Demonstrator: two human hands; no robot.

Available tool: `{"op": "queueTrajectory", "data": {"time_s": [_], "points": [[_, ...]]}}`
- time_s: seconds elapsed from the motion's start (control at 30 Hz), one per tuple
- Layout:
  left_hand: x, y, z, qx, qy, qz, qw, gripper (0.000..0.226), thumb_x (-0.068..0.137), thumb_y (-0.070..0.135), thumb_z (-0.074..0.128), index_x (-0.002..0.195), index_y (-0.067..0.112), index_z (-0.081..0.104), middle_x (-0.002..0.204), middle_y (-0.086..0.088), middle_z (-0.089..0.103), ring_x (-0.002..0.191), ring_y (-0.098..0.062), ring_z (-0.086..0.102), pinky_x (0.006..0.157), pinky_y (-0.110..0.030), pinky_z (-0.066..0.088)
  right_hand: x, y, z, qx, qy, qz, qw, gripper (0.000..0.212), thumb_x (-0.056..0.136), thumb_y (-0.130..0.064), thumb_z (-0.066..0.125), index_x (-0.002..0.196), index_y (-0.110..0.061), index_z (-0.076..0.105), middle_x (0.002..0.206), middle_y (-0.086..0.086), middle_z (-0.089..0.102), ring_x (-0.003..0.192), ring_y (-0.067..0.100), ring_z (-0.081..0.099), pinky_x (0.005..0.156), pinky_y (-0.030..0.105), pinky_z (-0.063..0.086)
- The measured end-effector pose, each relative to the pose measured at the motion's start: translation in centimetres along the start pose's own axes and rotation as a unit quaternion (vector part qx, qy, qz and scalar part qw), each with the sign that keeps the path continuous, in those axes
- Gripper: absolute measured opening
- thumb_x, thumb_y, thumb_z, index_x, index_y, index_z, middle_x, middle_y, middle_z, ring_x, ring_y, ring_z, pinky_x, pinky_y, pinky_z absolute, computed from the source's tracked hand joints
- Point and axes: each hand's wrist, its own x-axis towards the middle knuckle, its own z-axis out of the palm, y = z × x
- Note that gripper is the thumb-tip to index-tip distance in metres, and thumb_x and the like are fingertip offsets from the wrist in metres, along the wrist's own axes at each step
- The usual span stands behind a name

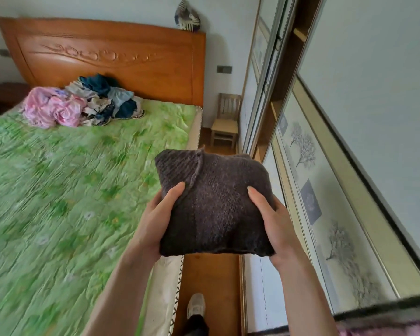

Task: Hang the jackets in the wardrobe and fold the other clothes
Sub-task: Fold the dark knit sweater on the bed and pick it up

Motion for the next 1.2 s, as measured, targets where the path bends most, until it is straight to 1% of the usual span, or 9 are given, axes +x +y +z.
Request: {"op": "queueTrajectory", "data": {"time_s": [0.17,0.3,0.43,0.63,0.83,0.93,1.03,1.13,1.2], "points": [[8.9,4.1,3.5,0.004,-0.026,-0.009,1.0,0.041,0.092,0.044,0.075,0.126,0.021,0.071,0.109,-0.01,0.08,0.098,-0.031,0.078,0.088,-0.047,0.062,8.2,-3.1,1.1,0.008,0.034,0.006,0.999,0.075,0.074,-0.058,0.078,0.139,-0.026,0.058,0.126,0.0,0.07,0.111,0.024,0.071,0.092,0.049,0.062],[15.4,6.4,6.3,0.01,-0.038,-0.008,0.999,0.039,0.092,0.045,0.075,0.123,0.021,0.07,0.104,-0.007,0.081,0.093,-0.029,0.079,0.082,-0.044,0.063,14.5,-5.3,1.7,0.026,0.06,0.018,0.998,0.065,0.081,-0.054,0.077,0.137,-0.027,0.06,0.123,0.0,0.072,0.107,0.024,0.072,0.088,0.048,0.063],[20.5,8.3,8.3,0.011,-0.055,-0.033,0.998,0.042,0.092,0.047,0.075,0.125,0.022,0.068,0.106,-0.007,0.08,0.095,-0.031,0.079,0.087,-0.049,0.063,19.6,-6.8,1.9,0.016,0.079,0.026,0.996,0.077,0.076,-0.058,0.078,0.142,-0.027,0.055,0.128,0.001,0.068,0.112,0.026,0.069,0.095,0.052,0.06],[26.9,10.5,10.2,0.018,-0.063,-0.038,0.997,0.046,0.09,0.048,0.076,0.127,0.023,0.066,0.113,-0.008,0.079,0.098,-0.03,0.078,0.09,-0.05,0.063,25.9,-9.2,2.8,0.018,0.079,0.014,0.997,0.086,0.071,-0.058,0.076,0.147,-0.026,0.052,0.127,-0.001,0.065,0.111,0.023,0.066,0.089,0.043,0.061],[34.0,12.1,12.5,0.012,-0.067,-0.042,0.997,0.045,0.093,0.047,0.073,0.128,0.021,0.065,0.113,-0.009,0.078,0.095,-0.029,0.079,0.075,-0.041,0.064,33.4,-10.7,2.5,0.005,0.066,-0.003,0.998,0.081,0.072,-0.055,0.078,0.145,-0.027,0.054,0.125,-0.006,0.067,0.111,0.02,0.067,0.087,0.039,0.062],[38.2,13.0,14.2,0.023,-0.07,-0.039,0.997,0.054,0.088,0.05,0.076,0.133,0.023,0.063,0.117,-0.009,0.077,0.098,-0.03,0.078,0.081,-0.046,0.064,37.7,-11.6,2.1,0.0,0.064,-0.012,0.998,0.076,0.073,-0.057,0.078,0.141,-0.032,0.055,0.124,-0.009,0.067,0.11,0.017,0.067,0.081,0.033,0.062],[42.5,14.7,16.5,0.033,-0.082,-0.041,0.995,0.069,0.08,0.055,0.079,0.137,0.02,0.061,0.12,-0.011,0.076,0.102,-0.033,0.077,0.091,-0.053,0.062,42.1,-13.3,1.8,-0.007,0.073,-0.011,0.997,0.081,0.069,-0.065,0.076,0.141,-0.037,0.052,0.123,-0.012,0.064,0.11,0.016,0.064,0.088,0.037,0.06],[46.6,17.1,19.4,0.048,-0.095,-0.035,0.994,0.058,0.087,0.051,0.077,0.134,0.02,0.063,0.118,-0.012,0.077,0.101,-0.034,0.077,0.09,-0.052,0.062,46.2,-15.7,1.3,-0.003,0.082,-0.004,0.997,0.074,0.069,-0.068,0.073,0.135,-0.042,0.052,0.121,-0.013,0.063,0.107,0.015,0.064,0.083,0.033,0.058],[49.3,18.7,21.4,0.057,-0.107,-0.033,0.992,0.055,0.088,0.05,0.076,0.133,0.02,0.064,0.117,-0.013,0.077,0.1,-0.035,0.077,0.089,-0.051,0.063,48.9,-17.3,0.9,0.006,0.08,-0.002,0.997,0.073,0.071,-0.07,0.073,0.135,-0.044,0.05,0.126,-0.011,0.063,0.11,0.018,0.064,0.086,0.037,0.058]]}}
